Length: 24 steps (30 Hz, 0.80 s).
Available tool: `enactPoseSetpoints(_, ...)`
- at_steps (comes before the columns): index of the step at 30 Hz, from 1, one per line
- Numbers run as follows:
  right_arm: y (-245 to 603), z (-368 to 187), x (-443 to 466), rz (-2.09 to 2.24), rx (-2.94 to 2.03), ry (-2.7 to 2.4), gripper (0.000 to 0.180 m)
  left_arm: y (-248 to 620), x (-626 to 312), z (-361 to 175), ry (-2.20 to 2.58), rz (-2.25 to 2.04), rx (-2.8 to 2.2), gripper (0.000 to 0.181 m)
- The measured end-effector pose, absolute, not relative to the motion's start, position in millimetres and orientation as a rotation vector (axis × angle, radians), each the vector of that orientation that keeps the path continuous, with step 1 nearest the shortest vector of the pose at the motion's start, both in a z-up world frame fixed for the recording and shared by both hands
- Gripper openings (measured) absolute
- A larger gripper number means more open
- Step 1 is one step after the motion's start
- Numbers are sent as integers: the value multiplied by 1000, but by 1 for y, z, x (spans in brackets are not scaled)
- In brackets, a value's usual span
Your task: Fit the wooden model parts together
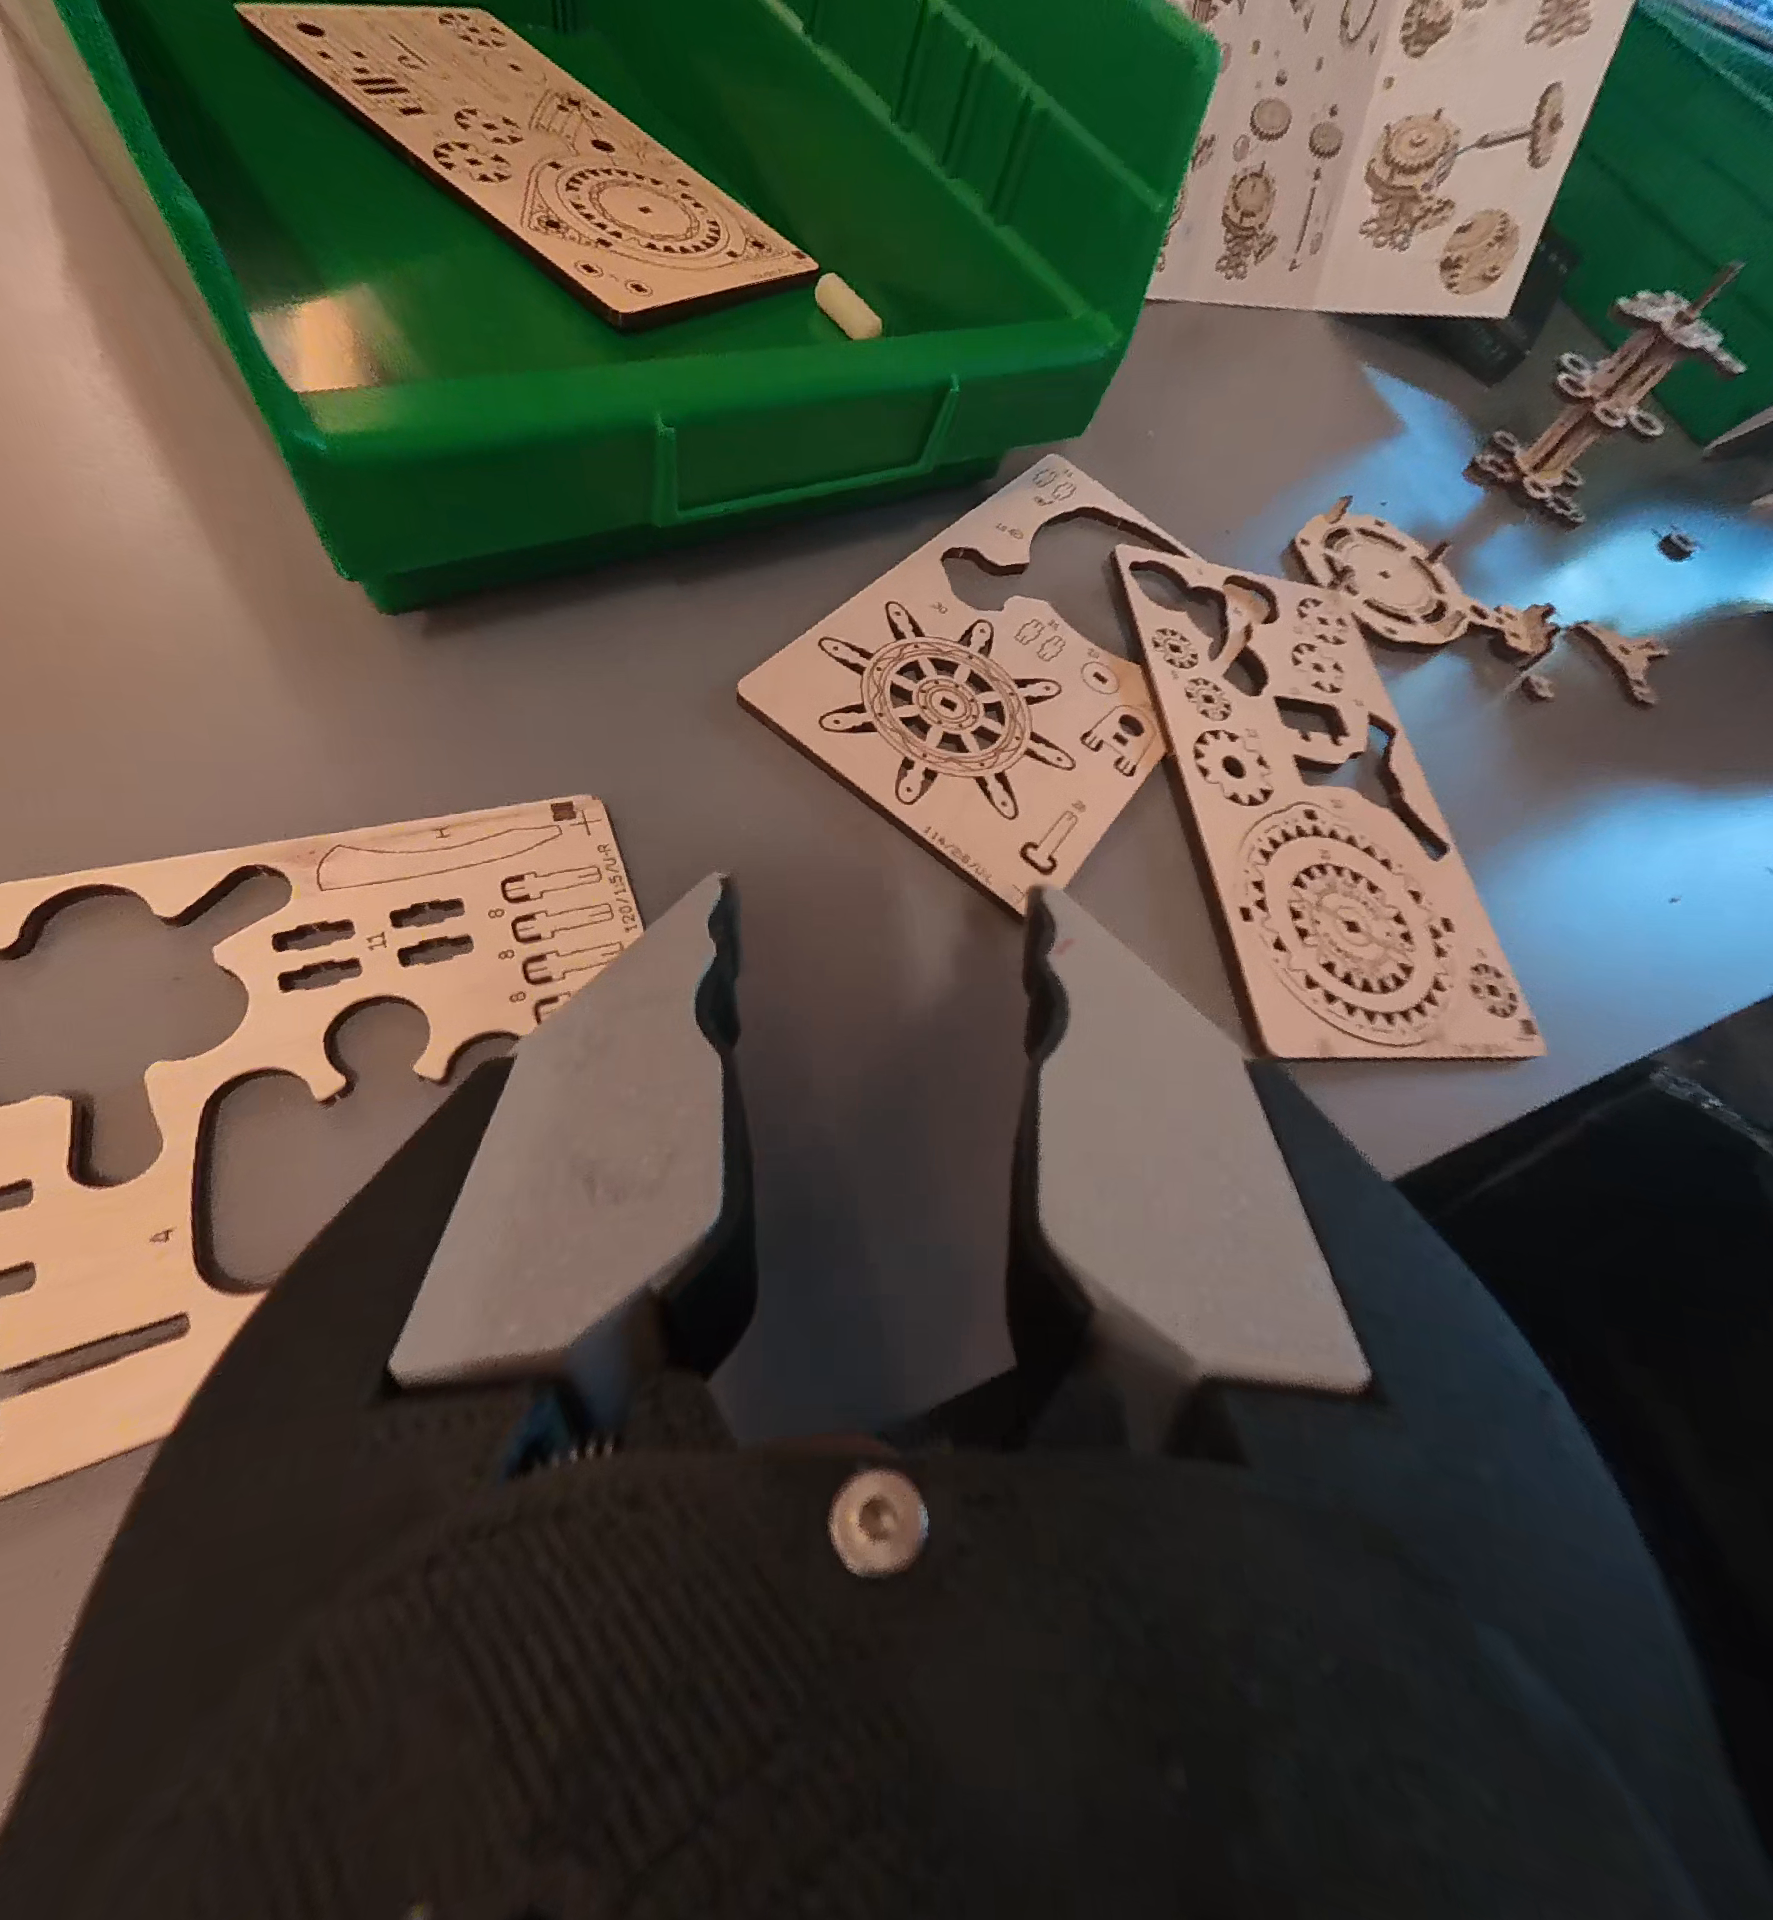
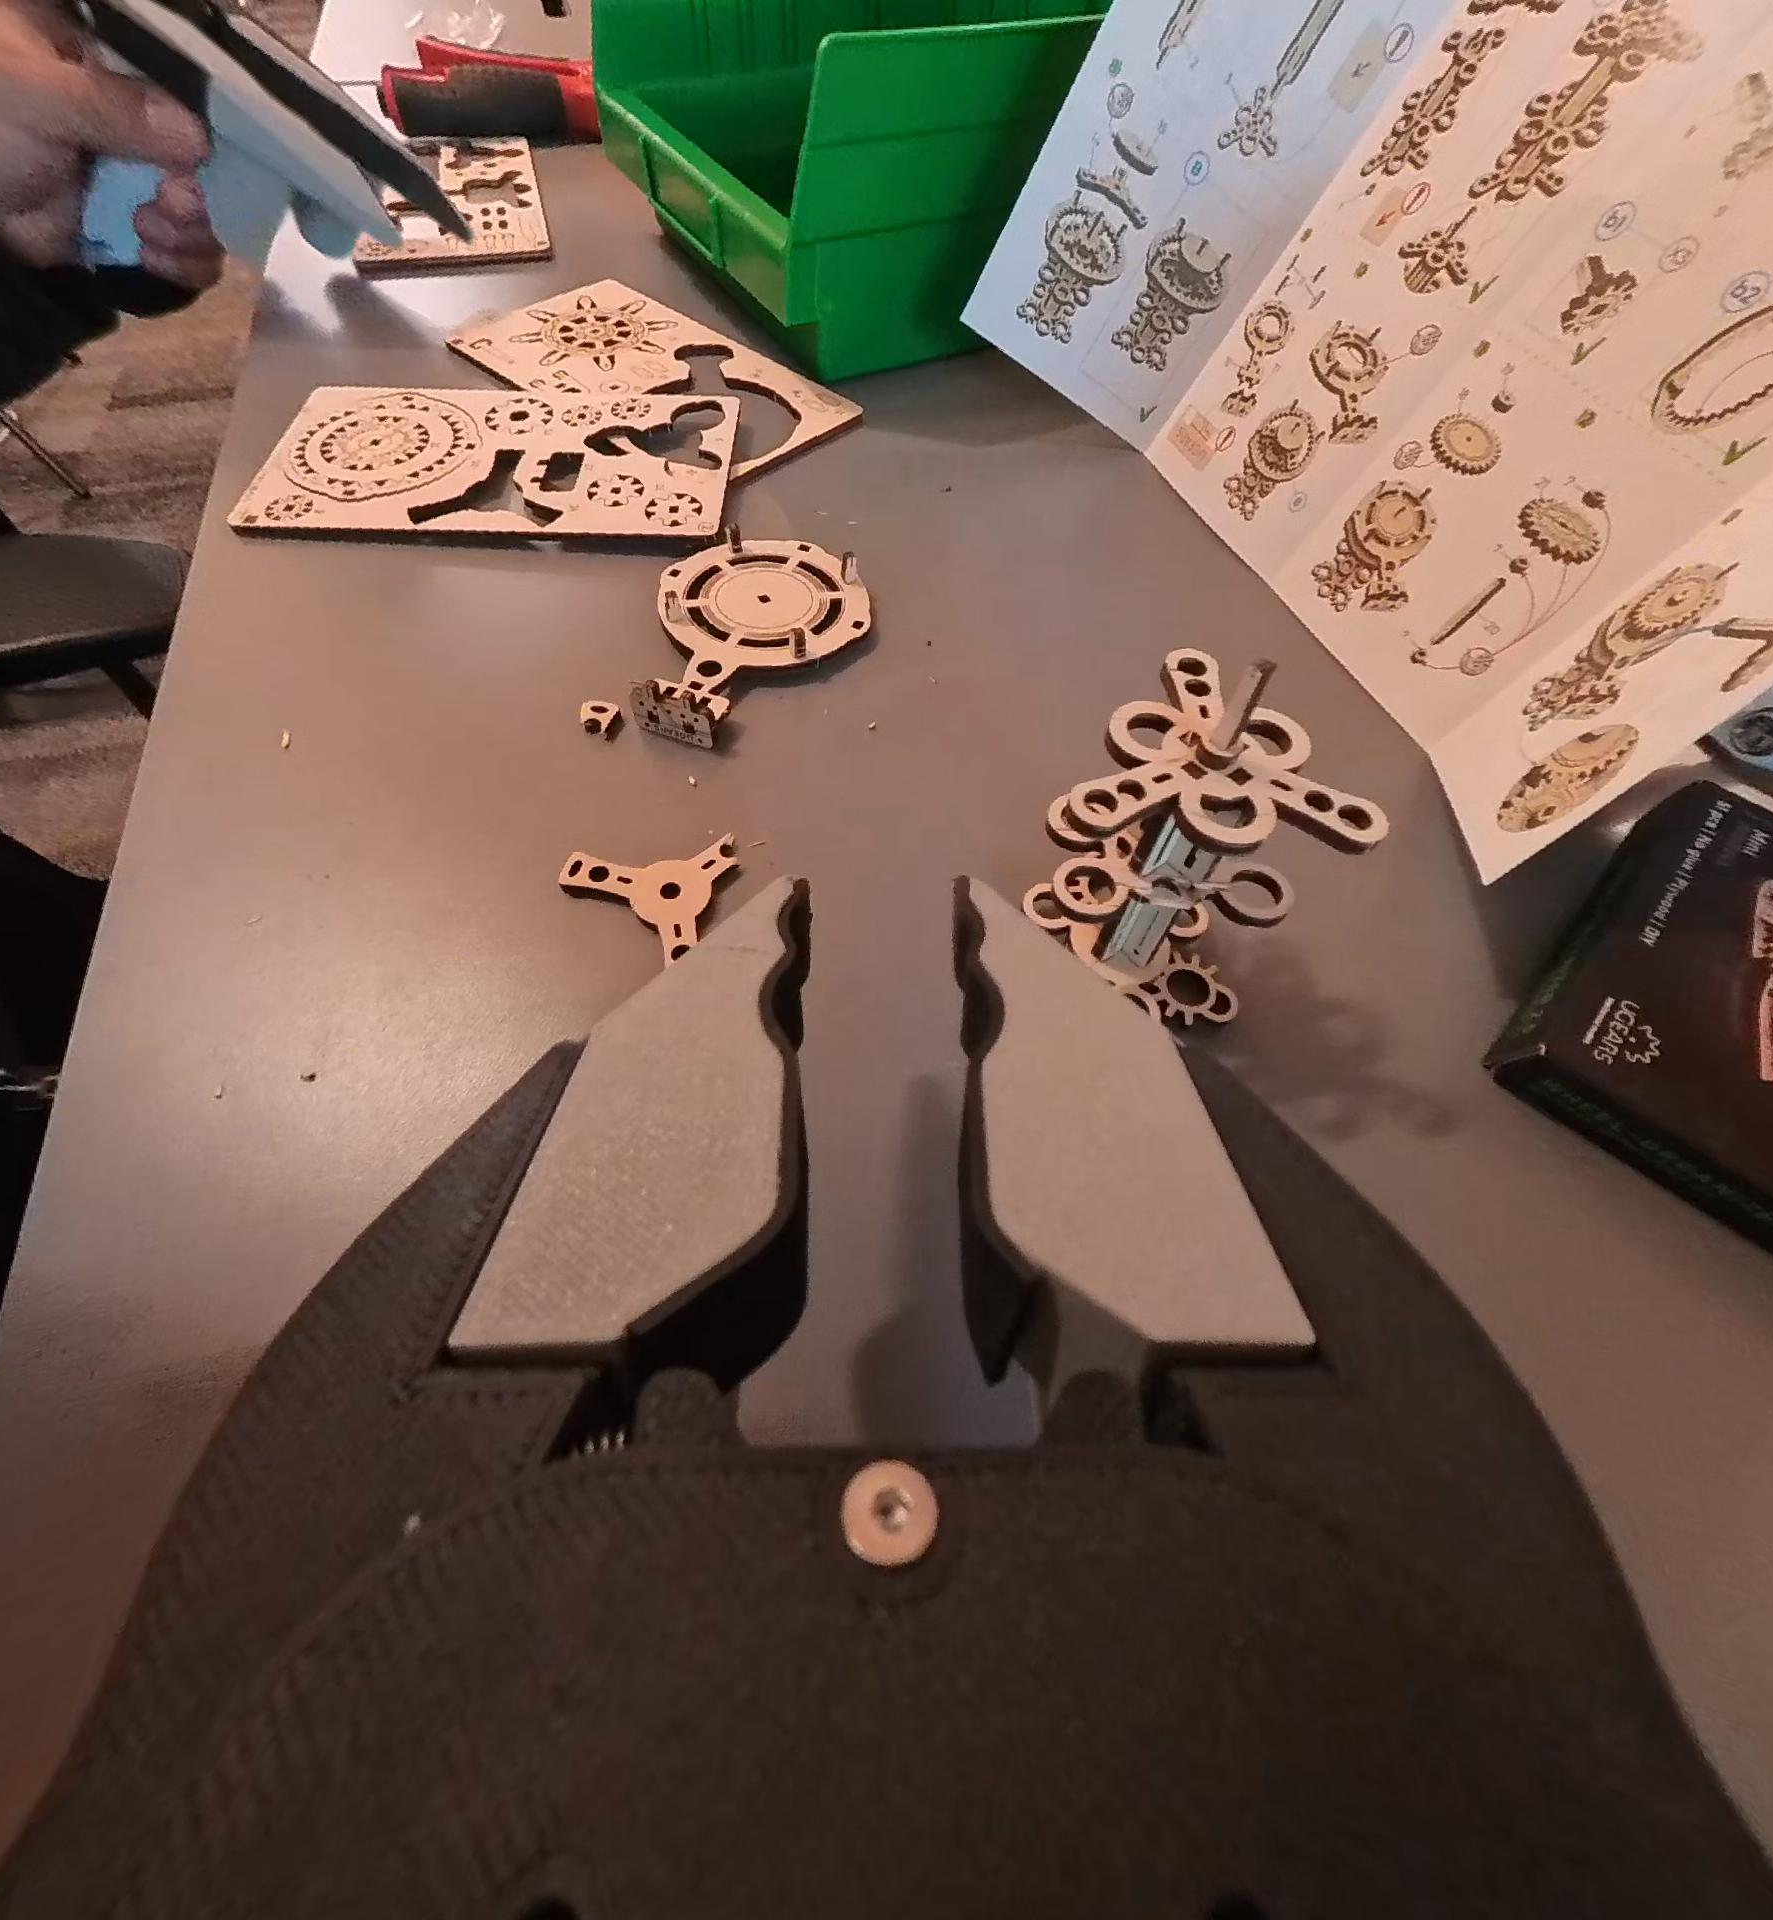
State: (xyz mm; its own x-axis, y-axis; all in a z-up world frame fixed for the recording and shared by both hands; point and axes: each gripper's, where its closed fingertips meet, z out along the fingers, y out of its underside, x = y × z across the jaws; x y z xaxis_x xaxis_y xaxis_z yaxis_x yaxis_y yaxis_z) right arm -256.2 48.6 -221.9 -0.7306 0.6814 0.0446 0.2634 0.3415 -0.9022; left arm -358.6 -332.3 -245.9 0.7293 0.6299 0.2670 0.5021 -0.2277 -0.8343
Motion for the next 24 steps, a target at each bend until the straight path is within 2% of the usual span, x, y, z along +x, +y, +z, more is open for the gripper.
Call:
enactPoseSetpoints(20, 54, -216, -261, 1408, -866, -2145, 24, -319, -365, -239, -746, 241, -1859, 43)
enactPoseSetpoints(24, 55, -216, -261, 1407, -868, -2142, 24, -310, -361, -223, -715, 226, -1850, 43)
